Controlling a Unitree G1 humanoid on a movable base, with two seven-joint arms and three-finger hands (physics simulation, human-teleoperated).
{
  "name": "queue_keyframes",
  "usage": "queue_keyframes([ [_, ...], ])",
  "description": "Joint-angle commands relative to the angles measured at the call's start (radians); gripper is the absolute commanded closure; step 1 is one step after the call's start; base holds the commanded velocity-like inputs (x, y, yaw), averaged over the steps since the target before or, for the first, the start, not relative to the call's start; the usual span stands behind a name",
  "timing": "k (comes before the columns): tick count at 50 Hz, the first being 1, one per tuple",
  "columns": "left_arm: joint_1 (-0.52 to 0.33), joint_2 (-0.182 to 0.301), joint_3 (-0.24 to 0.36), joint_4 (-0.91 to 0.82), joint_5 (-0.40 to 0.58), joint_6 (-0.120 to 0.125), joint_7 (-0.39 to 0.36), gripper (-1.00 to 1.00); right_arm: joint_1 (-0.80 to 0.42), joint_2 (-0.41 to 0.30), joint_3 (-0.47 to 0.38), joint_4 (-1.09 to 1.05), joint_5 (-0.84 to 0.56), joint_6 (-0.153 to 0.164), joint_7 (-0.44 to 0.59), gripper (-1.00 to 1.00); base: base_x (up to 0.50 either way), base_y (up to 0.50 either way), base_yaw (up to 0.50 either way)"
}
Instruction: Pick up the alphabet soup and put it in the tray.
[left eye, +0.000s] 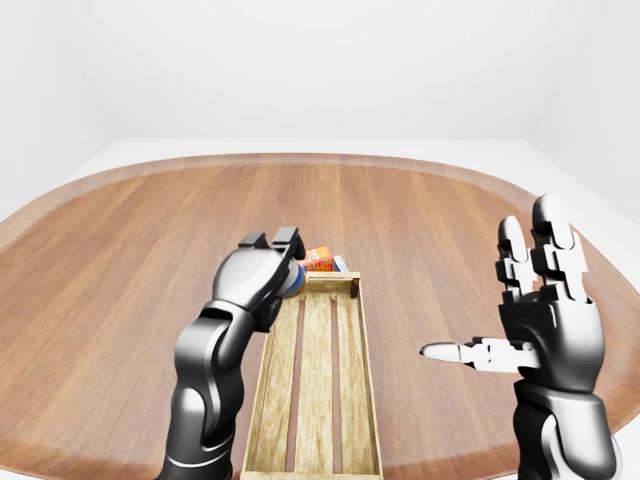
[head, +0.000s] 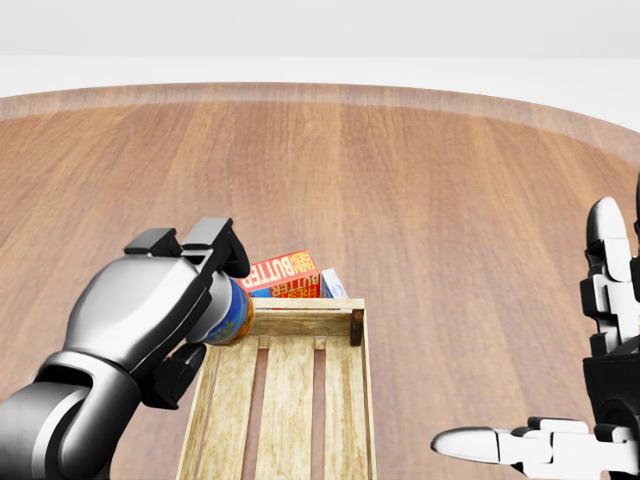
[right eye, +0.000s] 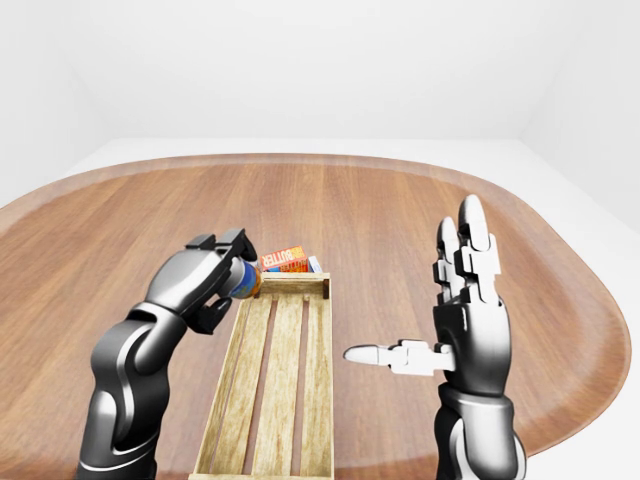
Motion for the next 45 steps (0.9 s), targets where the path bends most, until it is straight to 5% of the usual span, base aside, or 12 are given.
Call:
queue_keyframes([
  [1,0.067,-0.072,-0.093,-0.014,0.118,0.000,0.000,1.00,0.003,0.004,-0.008,-0.011,0.006,0.000,0.004,-1.00,0.00,0.00,0.00],
  [31,0.017,-0.113,-0.156,0.298,0.214,0.000,0.000,1.00,-0.002,0.004,-0.013,-0.007,0.016,0.000,0.003,-1.00,0.00,0.00,0.00],
  [45,0.072,-0.121,-0.215,0.432,0.217,0.000,0.000,1.00,-0.001,0.006,-0.023,-0.012,0.020,0.000,0.007,-1.00,0.00,0.00,0.00],
])
